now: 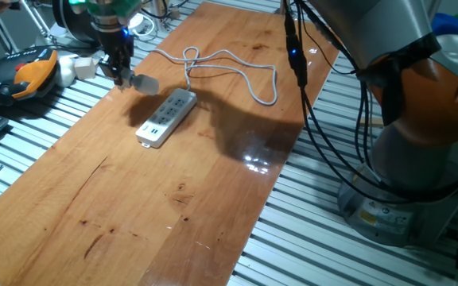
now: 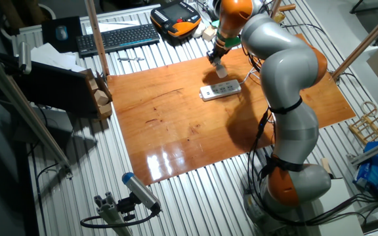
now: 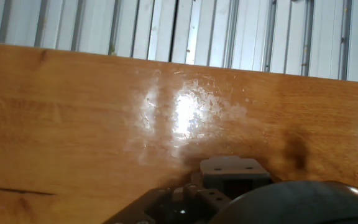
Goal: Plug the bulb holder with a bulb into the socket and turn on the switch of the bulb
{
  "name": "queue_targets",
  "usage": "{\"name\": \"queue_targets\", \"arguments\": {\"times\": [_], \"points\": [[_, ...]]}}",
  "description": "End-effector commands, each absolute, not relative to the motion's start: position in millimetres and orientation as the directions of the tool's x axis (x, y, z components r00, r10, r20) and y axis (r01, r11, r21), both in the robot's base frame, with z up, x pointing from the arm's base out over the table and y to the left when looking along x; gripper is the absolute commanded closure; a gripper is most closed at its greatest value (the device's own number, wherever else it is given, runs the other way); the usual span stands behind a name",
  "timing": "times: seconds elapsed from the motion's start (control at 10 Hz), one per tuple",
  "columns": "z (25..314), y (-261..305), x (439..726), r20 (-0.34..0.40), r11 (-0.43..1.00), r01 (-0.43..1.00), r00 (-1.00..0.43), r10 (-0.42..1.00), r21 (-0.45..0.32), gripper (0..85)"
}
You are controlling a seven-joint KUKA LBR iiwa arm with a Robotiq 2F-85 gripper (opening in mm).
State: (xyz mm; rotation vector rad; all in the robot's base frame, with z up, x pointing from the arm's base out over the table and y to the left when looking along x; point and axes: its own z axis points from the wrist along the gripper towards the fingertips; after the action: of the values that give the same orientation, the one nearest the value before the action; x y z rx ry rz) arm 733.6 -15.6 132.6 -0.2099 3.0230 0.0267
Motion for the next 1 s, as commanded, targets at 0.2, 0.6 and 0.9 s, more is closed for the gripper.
{"name": "queue_targets", "arguments": {"times": [0.2, 0.6, 0.9], "points": [[132.4, -15.8, 733.5, -0.108, 0.997, -0.078, -0.991, -0.077, 0.007, 85.0], [132.4, -15.8, 733.5, -0.093, 0.998, -0.062, -0.994, -0.062, -0.012, 85.0], [133.5, -15.0, 721.8, -0.086, 0.998, -0.060, -0.994, -0.060, -0.002, 85.0]]}}
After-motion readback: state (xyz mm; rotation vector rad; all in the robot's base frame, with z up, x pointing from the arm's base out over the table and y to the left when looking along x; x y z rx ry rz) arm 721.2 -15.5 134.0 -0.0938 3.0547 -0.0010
